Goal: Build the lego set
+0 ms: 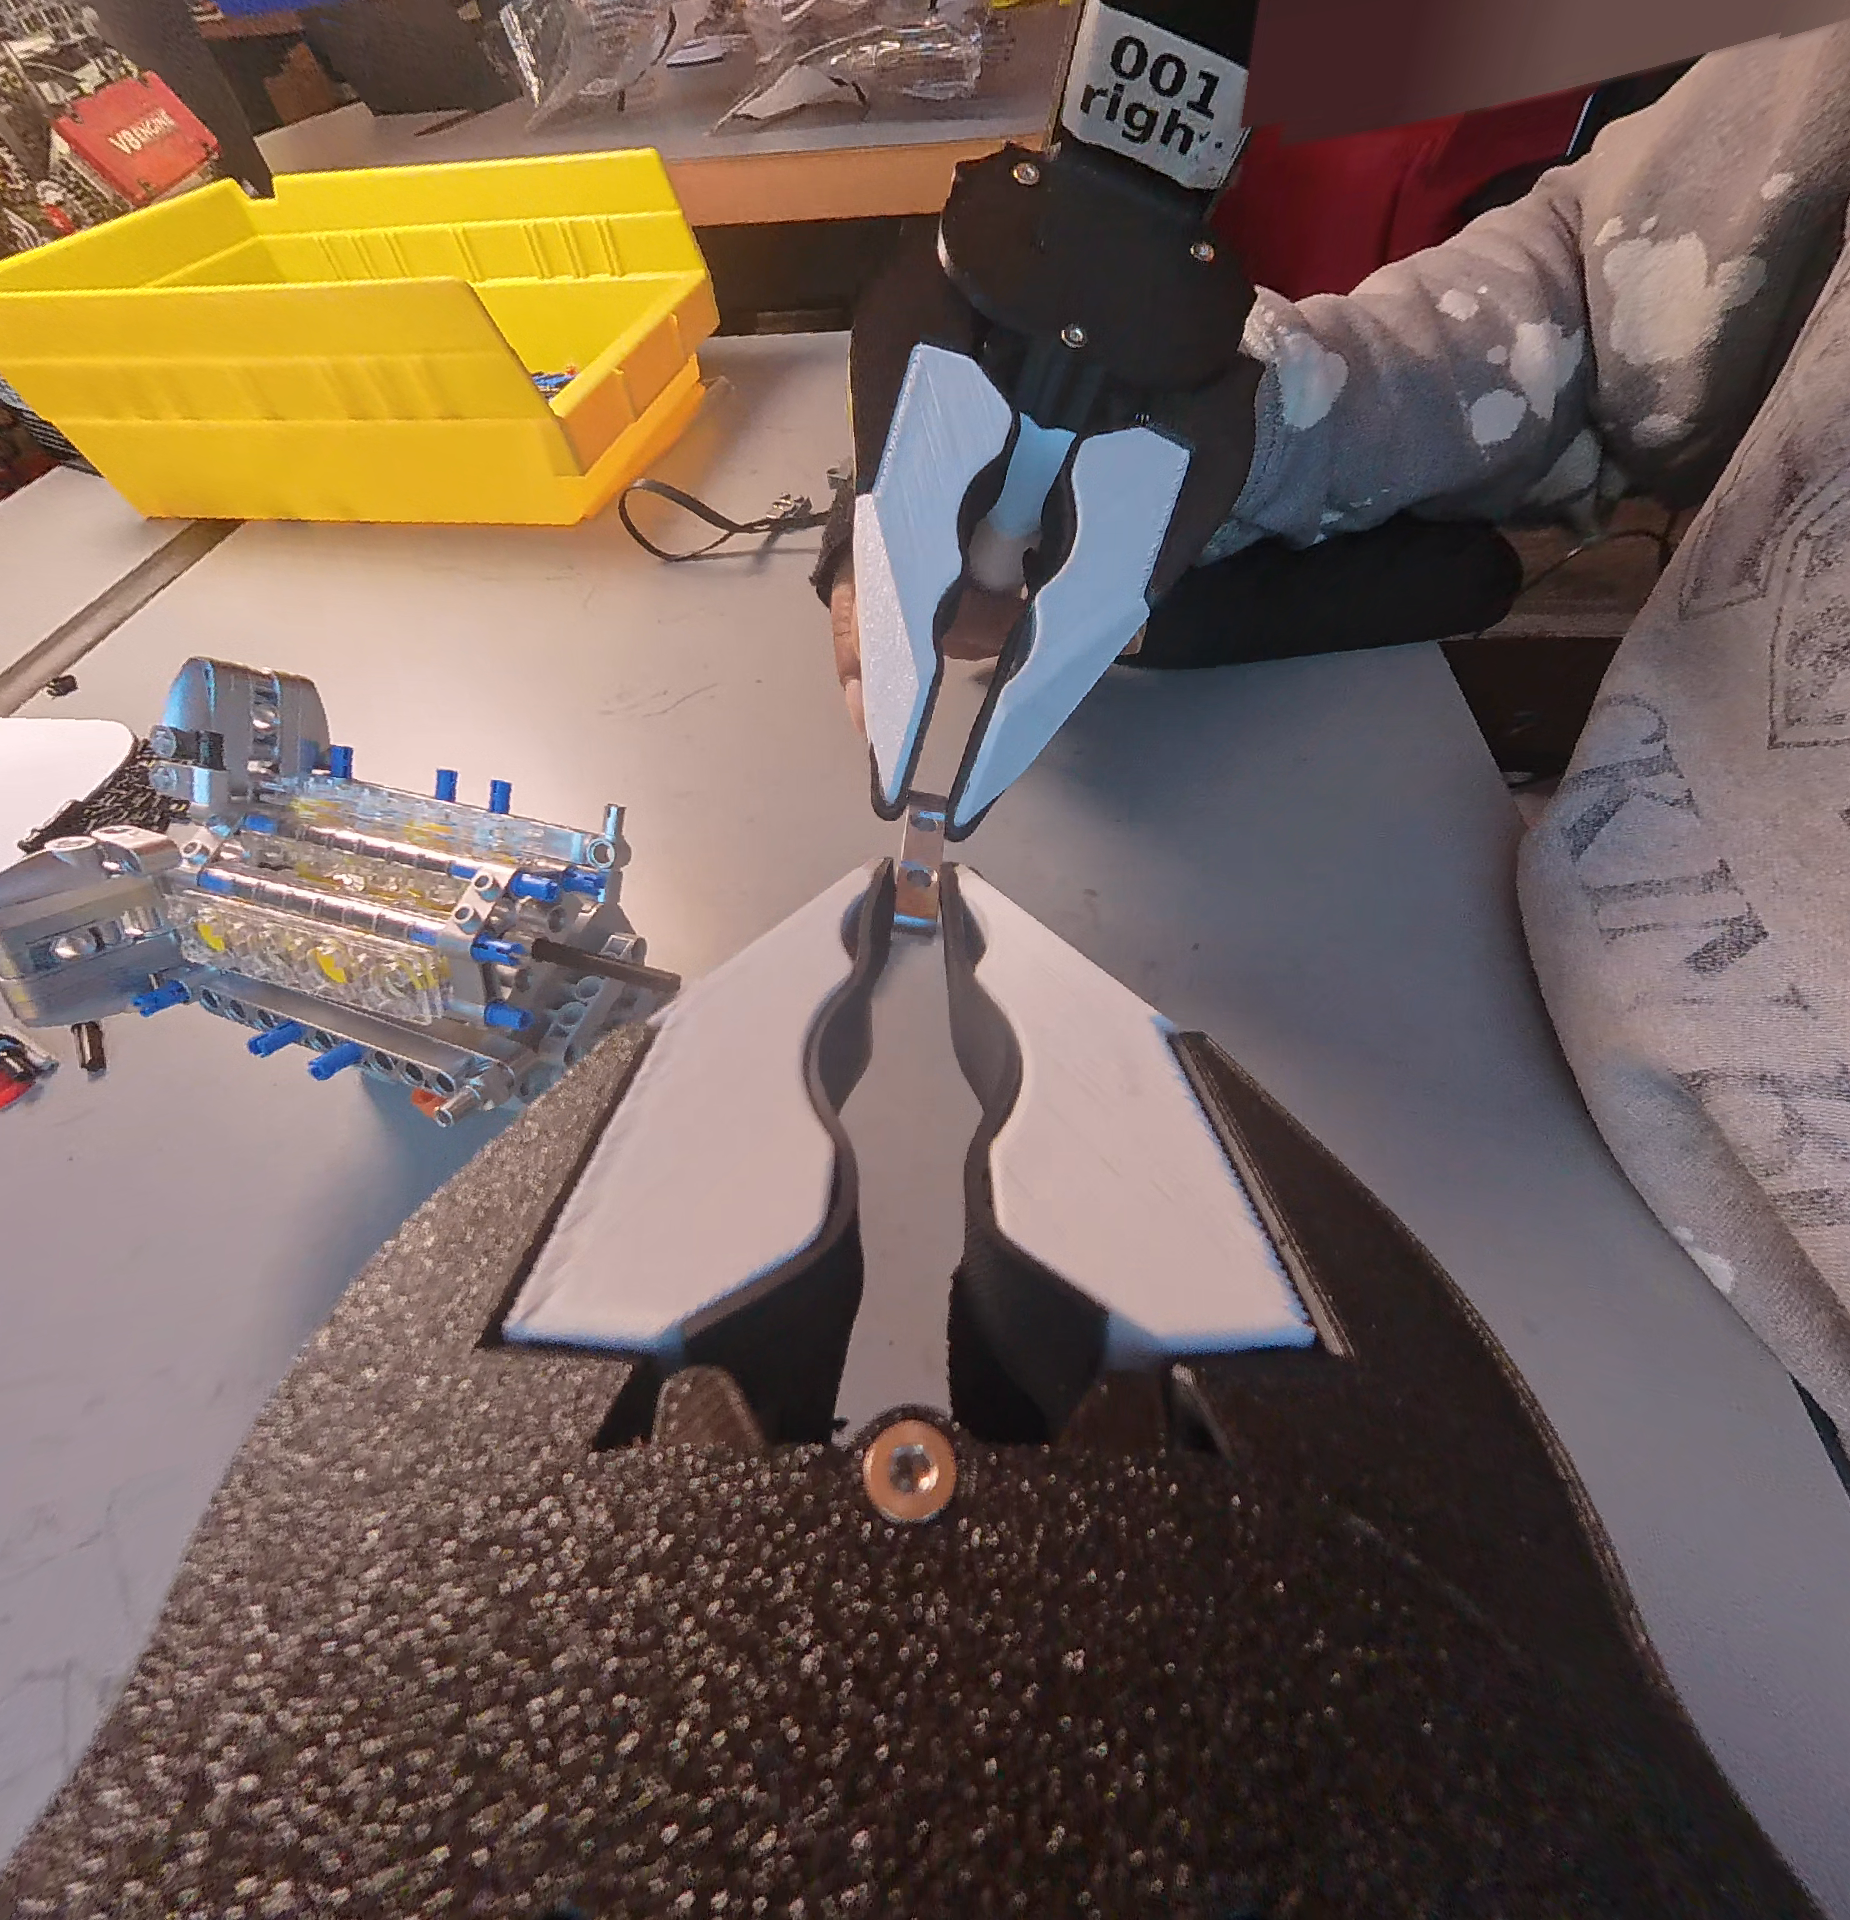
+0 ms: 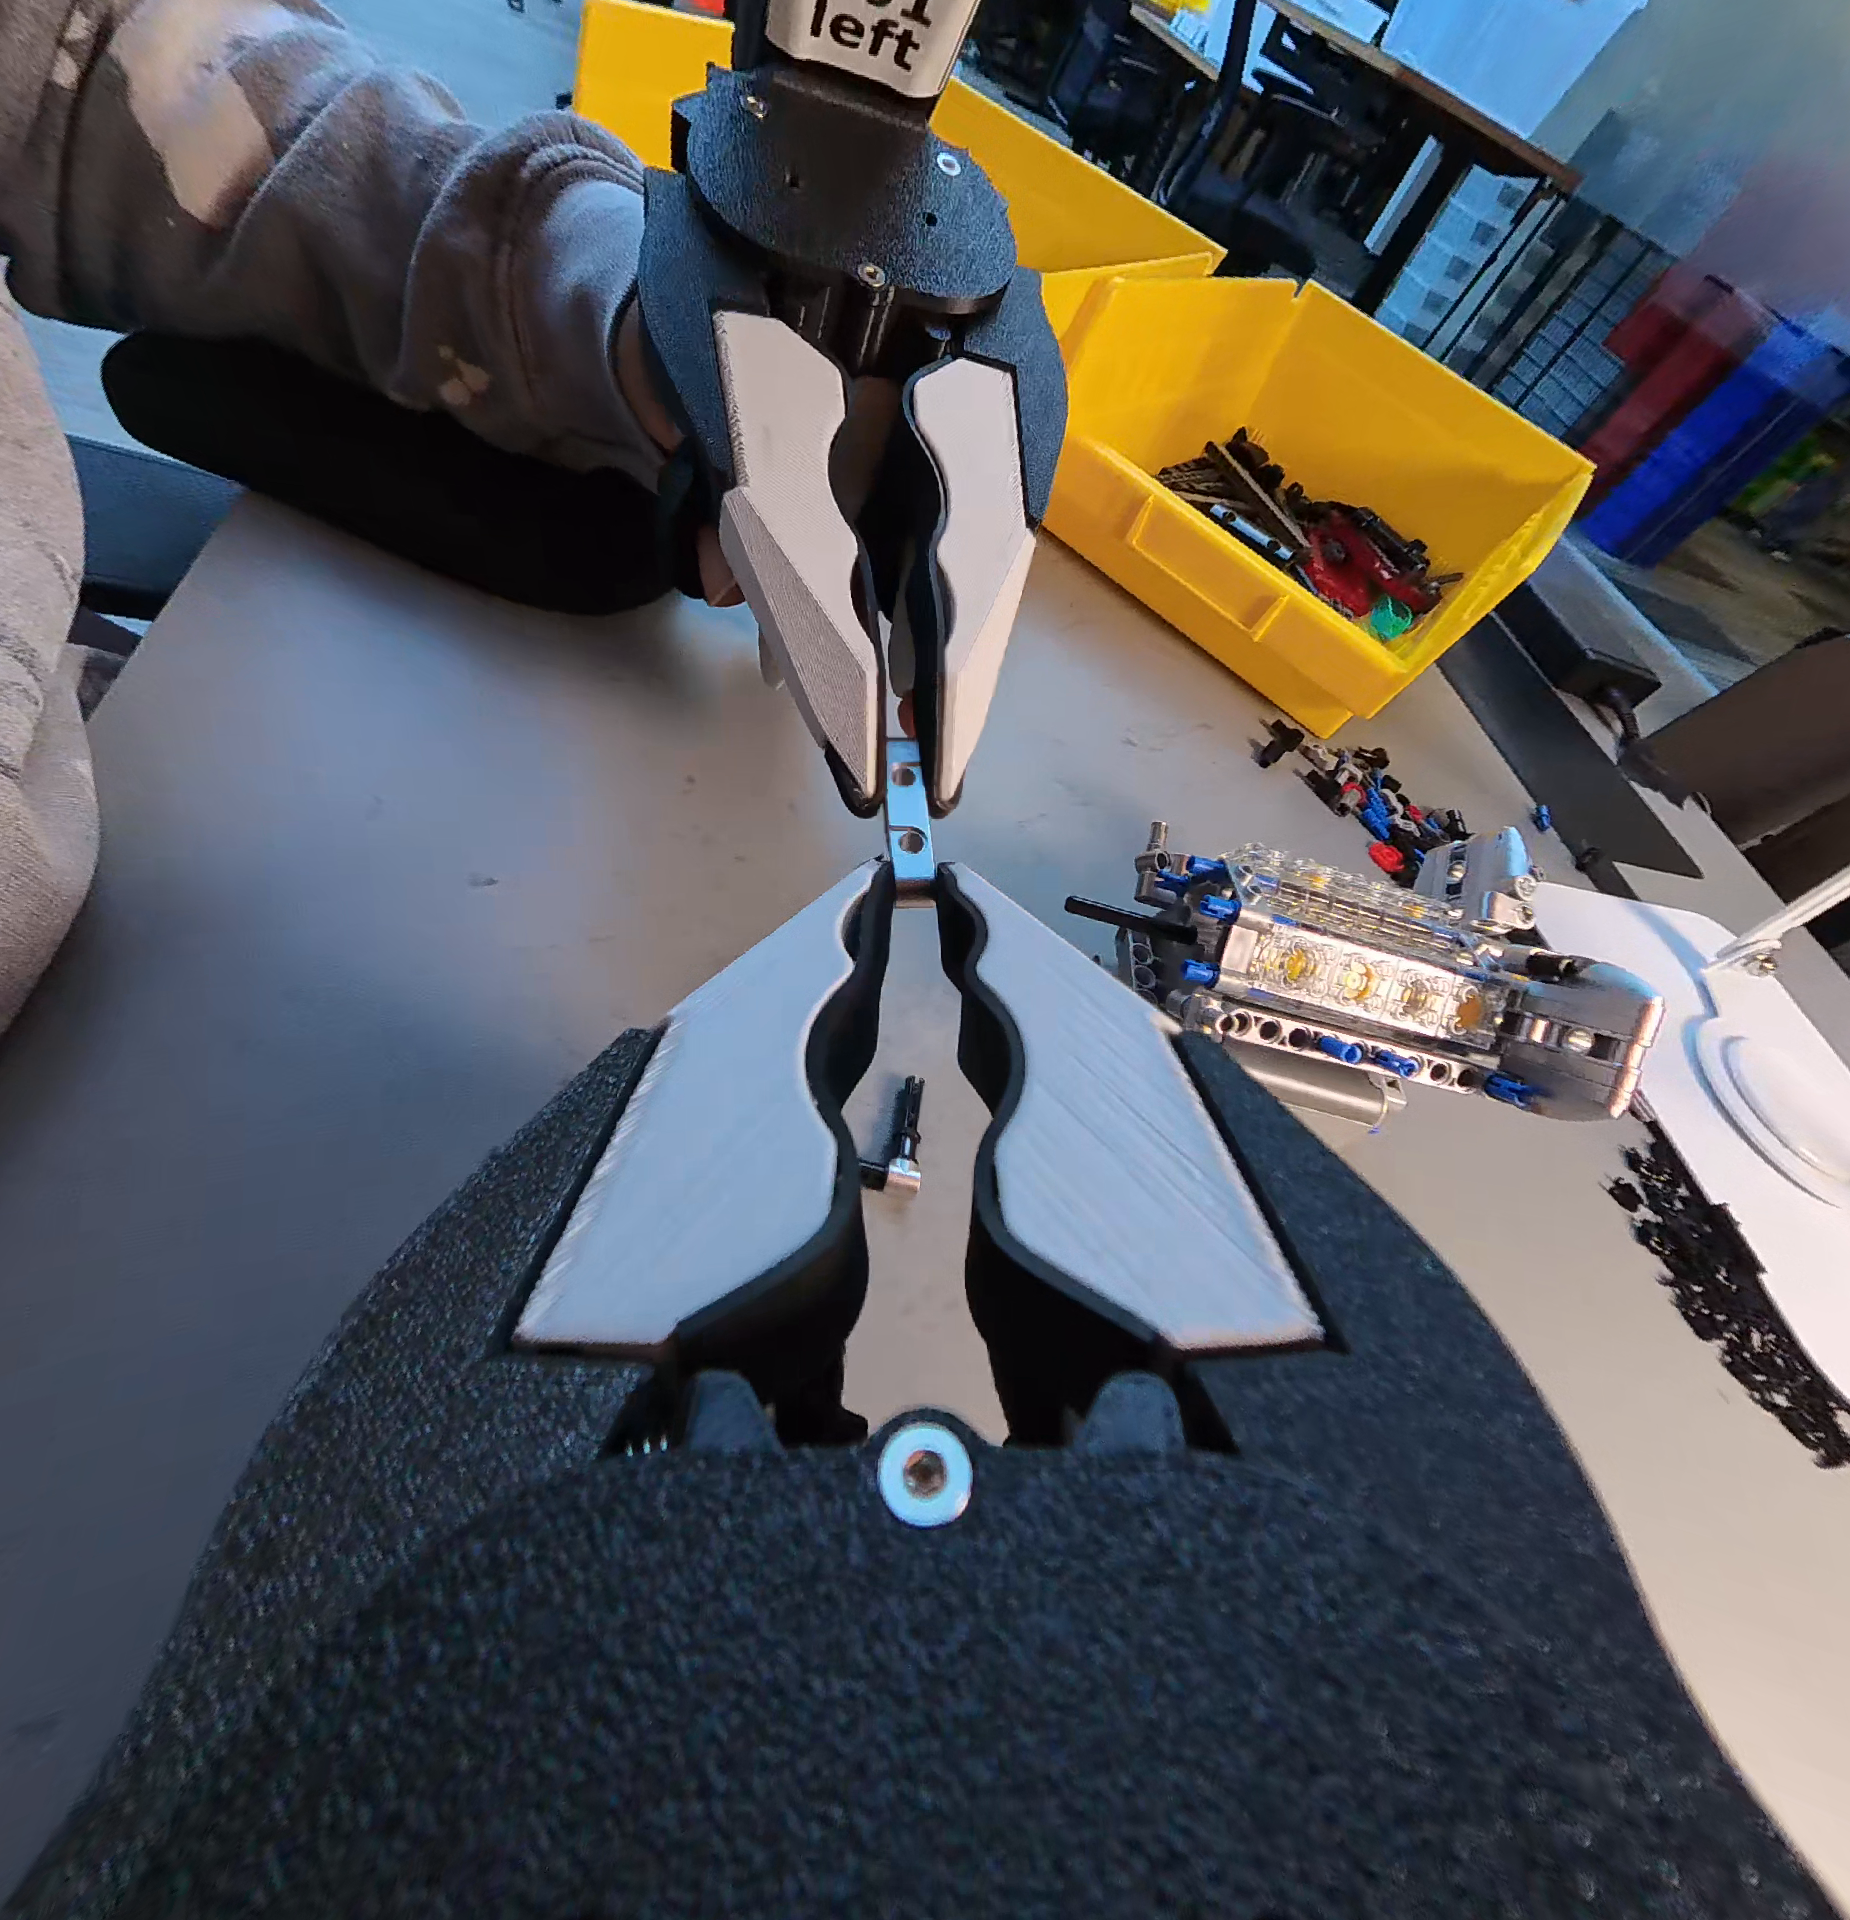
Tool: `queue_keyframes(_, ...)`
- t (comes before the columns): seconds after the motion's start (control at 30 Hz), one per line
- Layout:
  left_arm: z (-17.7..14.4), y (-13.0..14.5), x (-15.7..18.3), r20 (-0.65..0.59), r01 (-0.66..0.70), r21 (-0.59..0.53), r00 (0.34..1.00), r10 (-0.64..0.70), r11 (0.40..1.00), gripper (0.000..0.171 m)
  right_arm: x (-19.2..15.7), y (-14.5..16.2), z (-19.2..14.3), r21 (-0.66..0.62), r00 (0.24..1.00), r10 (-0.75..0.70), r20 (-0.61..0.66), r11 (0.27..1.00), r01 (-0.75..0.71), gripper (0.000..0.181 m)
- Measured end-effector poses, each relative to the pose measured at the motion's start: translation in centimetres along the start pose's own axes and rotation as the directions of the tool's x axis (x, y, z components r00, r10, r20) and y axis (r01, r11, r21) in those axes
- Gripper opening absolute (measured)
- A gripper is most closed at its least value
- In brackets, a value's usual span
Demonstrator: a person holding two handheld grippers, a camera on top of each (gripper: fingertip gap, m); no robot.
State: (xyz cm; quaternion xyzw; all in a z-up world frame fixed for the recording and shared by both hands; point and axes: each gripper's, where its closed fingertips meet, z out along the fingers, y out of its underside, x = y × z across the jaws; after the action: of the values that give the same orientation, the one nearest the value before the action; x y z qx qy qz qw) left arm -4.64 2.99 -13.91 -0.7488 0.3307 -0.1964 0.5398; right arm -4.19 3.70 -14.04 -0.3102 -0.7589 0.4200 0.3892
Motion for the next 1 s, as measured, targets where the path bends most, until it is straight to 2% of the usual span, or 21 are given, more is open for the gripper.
queue_keyframes(0.6, 0.4, 2.0, -1.0, 0.023, 0.02, -0.08, 1.0, -0.018, 0.997, 0.007, 0.7, 1.8, 0.8, -0.081, 0.999, 0.043, 0.006, 0.996, -0.042, 0.007)
queue_keyframes(0.77, 0.4, 2.9, -2.4, 0.055, 0.013, -0.123, 0.998, -0.006, 0.992, 0.006, 1.9, 3.1, 1.7, -0.159, 0.997, 0.077, -0.019, 0.984, -0.079, 0.007)
queue_keyframes(0.87, 0.5, 3.5, -3.6, 0.091, 0.052, -0.156, 0.995, -0.038, 0.986, 0.006, 2.8, 4.2, 2.4, -0.218, 0.991, 0.126, -0.043, 0.967, -0.133, 0.0)
queue_keyframes(1.0, 0.3, 4.1, -5.0, 0.156, 0.104, -0.181, 0.985, -0.076, 0.978, 0.006, 3.0, 5.4, 2.9, -0.281, 0.988, 0.146, -0.049, 0.947, -0.153, 0.0)
